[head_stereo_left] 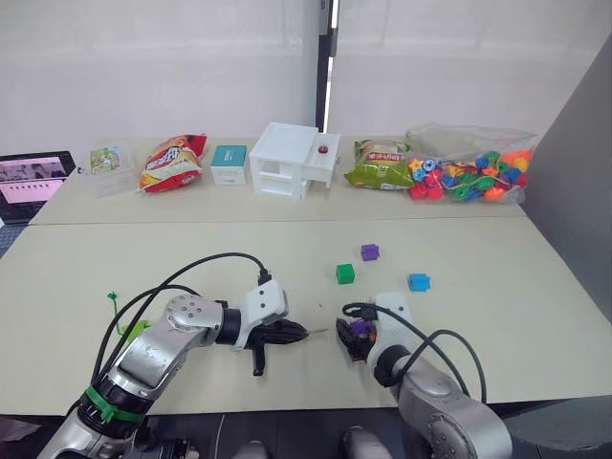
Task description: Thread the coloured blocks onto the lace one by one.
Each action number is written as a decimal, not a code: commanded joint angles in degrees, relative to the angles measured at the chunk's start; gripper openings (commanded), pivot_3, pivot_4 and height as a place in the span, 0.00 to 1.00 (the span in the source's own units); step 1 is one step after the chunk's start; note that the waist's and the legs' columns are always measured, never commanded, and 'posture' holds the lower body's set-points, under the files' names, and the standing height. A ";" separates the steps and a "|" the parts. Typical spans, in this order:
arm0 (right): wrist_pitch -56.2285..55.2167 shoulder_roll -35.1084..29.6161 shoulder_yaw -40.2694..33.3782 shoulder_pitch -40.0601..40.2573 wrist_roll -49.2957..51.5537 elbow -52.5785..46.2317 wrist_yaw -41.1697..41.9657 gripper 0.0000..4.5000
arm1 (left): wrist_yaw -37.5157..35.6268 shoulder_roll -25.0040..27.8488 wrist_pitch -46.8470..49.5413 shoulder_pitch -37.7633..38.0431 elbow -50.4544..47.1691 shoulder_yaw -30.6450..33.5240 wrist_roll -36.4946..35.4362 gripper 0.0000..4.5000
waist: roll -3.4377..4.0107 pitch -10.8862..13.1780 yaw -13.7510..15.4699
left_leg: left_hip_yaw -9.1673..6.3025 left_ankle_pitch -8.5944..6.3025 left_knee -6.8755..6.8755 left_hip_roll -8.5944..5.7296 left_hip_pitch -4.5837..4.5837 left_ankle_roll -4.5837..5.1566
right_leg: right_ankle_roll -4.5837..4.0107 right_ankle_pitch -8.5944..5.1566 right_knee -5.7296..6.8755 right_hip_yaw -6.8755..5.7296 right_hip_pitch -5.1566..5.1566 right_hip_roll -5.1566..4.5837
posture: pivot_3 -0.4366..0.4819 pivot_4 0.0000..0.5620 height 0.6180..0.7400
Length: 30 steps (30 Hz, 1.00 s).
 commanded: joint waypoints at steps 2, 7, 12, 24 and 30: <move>2.90 -7.49 -7.42 -6.76 7.60 -6.86 10.15 0.98 | 0.30 0.16 0.07 -0.37 -1.88 0.86 -0.23 0.00 | 0.00 0.00 0.00 | -0.01 0.00 0.00 0.00 0.01 0.00 | 0.00 0.00 0.02 -0.01 0.01 0.01 | 0.48 0.27 1.00; 4.73 -23.33 -14.52 -12.27 20.01 -1.81 29.02 0.98 | 0.18 0.39 0.33 0.04 -2.54 0.69 -0.48 0.00 | -0.03 0.02 0.07 | -0.02 -0.01 -0.02 -0.01 0.00 0.02 | 0.00 0.00 -0.11 -0.03 0.12 0.01 | 0.48 0.27 1.00; -8.63 -42.36 -4.68 -17.20 18.59 9.72 54.22 0.98 | -0.71 1.46 0.28 0.76 -3.63 0.75 -0.81 0.00 | 0.01 0.10 0.01 | 0.06 -0.02 0.02 0.00 0.00 0.04 | 0.01 -0.01 -0.24 -0.02 0.17 0.01 | 0.48 0.27 1.00; -52.18 -43.67 19.14 -35.07 -6.34 47.50 82.92 0.98 | -0.03 2.15 1.37 2.16 -6.20 1.25 -0.95 0.00 | -0.04 0.14 0.31 | 0.15 -0.02 0.10 0.02 -0.04 0.03 | 0.02 0.00 -0.15 0.01 0.08 -0.03 | 0.48 0.27 1.00; -56.05 -40.88 18.69 -35.47 -7.49 52.37 85.37 0.74 | 0.20 2.35 1.04 2.67 -6.65 1.26 -0.83 0.00 | -0.04 0.13 0.34 | 0.13 -0.02 0.10 0.01 -0.06 0.04 | 0.02 0.01 -0.11 0.01 0.05 -0.06 | 0.48 0.27 1.00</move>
